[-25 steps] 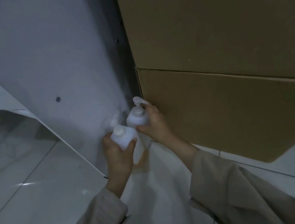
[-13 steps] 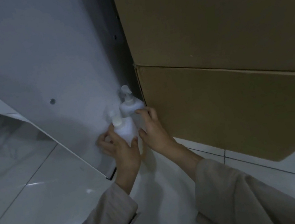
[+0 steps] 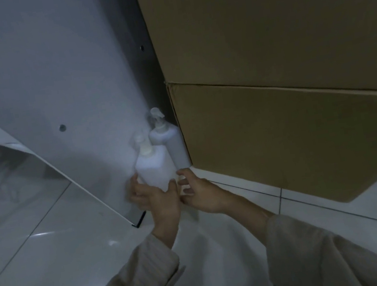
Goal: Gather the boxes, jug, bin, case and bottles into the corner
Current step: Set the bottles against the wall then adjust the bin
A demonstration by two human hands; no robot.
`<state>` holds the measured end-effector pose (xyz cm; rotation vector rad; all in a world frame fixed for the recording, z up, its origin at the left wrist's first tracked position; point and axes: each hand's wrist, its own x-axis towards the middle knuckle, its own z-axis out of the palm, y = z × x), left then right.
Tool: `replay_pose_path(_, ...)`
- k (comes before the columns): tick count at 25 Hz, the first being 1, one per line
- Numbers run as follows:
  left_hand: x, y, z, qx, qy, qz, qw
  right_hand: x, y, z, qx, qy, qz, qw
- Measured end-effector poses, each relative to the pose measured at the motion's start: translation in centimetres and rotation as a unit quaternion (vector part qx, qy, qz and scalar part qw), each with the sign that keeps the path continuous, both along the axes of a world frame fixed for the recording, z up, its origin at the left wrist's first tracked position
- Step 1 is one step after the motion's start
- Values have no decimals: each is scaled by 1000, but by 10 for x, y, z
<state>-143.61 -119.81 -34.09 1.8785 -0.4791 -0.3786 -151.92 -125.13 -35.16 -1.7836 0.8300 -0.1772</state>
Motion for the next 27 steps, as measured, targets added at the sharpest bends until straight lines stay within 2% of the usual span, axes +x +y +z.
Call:
replay_pose_path(2, -3, -3, -2, -15, 98, -23, 995, 1, 0, -3, 9, -1, 9, 1000)
replay_pose_path(3, 1, -4, -2, -14, 121, -47, 992, 3, 0, -5, 7, 3, 20, 1000)
replay_pose_path(8, 26, -3, 1, 16, 144, -143, 979, 14, 8, -11, -12, 10, 64, 998)
replay_pose_path(11, 29, -2, 2, 25, 141, -162, 976, 18, 9, -11, -16, 15, 70, 997)
replay_pose_path(14, 21, -3, -4, 90, 142, -148, 975, 15, 9, -9, -40, 45, 66, 996)
replay_pose_path(17, 3, -1, -11, 171, 189, -225, 940, -6, 7, -1, -86, 100, 85, 988)
replay_pose_path(19, -11, -2, -9, 204, 142, -296, 922, -36, 2, 8, -132, 138, 100, 977)
replay_pose_path(22, -41, -10, 1, 204, 0, -417, 886, -108, -5, 26, -192, 195, 108, 956)
replay_pose_path(24, -76, -18, 9, 172, -64, -485, 855, -169, -2, 42, -223, 222, 87, 945)
replay_pose_path(27, -139, -25, 25, 109, -100, -582, 800, -257, 23, 65, -249, 256, 9, 934)
